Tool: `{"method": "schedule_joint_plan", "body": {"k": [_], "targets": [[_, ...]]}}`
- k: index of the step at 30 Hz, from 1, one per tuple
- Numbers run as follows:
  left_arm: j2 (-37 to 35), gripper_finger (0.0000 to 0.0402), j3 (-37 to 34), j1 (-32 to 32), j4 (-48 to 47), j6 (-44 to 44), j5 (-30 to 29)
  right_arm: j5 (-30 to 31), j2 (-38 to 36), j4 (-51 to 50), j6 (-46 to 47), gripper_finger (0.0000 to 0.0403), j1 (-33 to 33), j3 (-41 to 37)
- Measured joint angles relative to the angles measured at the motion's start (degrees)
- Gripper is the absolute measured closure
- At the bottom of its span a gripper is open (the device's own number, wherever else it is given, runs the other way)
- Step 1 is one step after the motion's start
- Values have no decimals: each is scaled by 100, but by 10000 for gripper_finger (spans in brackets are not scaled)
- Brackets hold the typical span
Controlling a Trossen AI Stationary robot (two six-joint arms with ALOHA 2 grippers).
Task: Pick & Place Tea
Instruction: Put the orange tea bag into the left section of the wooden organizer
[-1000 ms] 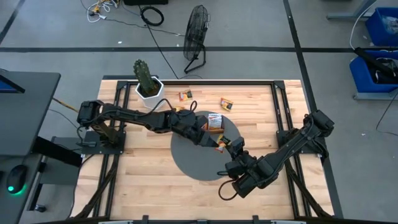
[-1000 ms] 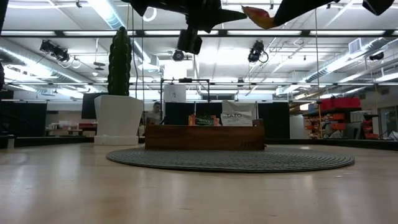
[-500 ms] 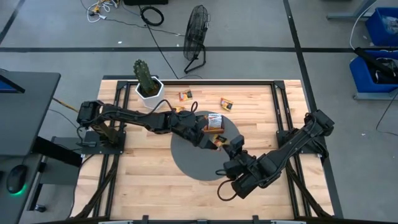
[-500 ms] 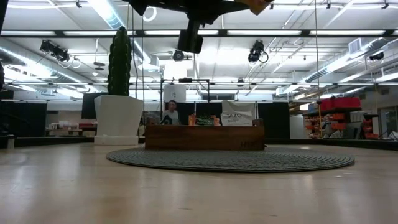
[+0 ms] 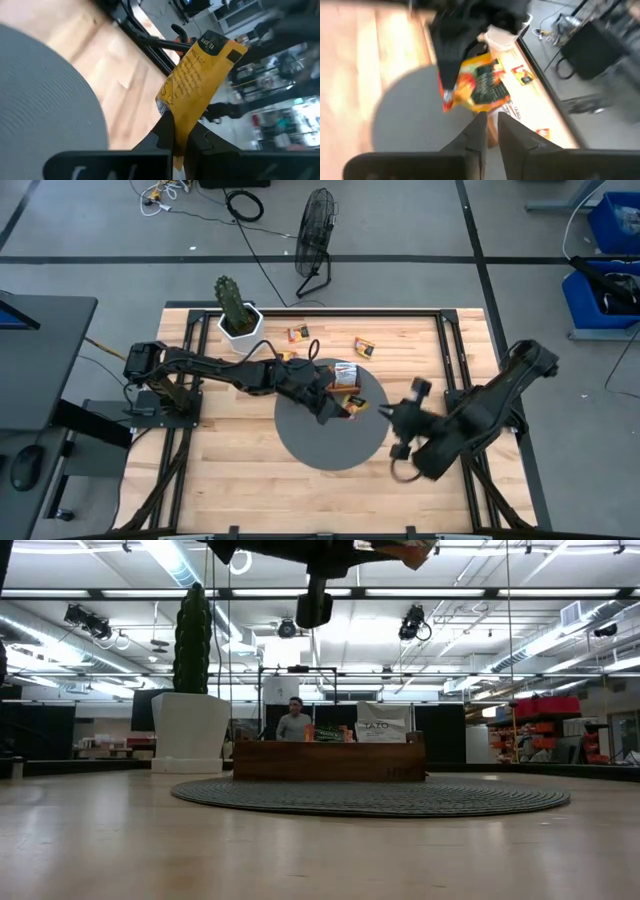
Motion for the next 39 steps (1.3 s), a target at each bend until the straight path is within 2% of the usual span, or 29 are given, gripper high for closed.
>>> {"method": "schedule_joint_plan", "body": {"k": [3,7,11,15,20,30,34,39], "targets": [[0,391,0,30,9,428,-76,-107,-483,40,547,348,-68,0],[2,393,-4,108,161,674,-231,-635,-1058,141,1097,344,-171,0],[1,391,-4,247,773,996,-172,-734,-1467,284,1250,344,-182,0],[-44,393,-4,448,1611,1005,145,-691,-1691,426,1196,337,-265,0],[-141,392,-2,718,2472,861,694,-695,-1681,541,965,297,-501,-2],[-168,392,76,906,2503,783,839,-1111,-1280,1430,244,153,-1345,-2],[-168,393,76,904,2536,794,926,-1252,-1170,1862,-31,136,-1540,-5],[-173,392,77,886,2666,911,937,-1730,-1048,1946,-136,145,-1884,-7]]}}
